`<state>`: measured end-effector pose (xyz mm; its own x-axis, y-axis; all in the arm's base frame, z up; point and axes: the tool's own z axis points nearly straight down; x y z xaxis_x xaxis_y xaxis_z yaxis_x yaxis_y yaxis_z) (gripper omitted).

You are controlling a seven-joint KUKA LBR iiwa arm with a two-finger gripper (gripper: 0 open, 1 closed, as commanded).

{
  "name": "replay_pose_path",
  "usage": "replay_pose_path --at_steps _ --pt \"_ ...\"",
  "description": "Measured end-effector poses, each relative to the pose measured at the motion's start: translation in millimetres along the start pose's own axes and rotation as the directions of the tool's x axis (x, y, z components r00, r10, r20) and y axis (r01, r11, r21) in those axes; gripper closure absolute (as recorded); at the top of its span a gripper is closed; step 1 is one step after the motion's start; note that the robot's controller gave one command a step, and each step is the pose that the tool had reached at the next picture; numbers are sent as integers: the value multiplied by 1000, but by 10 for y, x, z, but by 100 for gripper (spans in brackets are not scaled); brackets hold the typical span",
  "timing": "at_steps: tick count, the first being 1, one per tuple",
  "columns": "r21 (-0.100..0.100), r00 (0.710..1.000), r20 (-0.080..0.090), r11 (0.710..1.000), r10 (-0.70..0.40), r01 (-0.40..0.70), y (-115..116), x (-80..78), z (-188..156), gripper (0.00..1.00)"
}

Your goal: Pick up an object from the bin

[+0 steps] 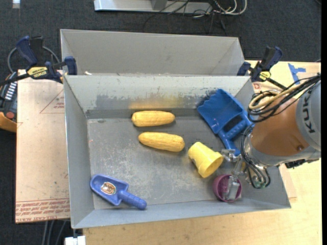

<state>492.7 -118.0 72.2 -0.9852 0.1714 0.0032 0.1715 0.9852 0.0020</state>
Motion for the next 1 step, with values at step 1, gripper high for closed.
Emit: replay_pose_path --at_steps 1 --pt "-2 998 20 998 65 -65 -97 67 7 0"
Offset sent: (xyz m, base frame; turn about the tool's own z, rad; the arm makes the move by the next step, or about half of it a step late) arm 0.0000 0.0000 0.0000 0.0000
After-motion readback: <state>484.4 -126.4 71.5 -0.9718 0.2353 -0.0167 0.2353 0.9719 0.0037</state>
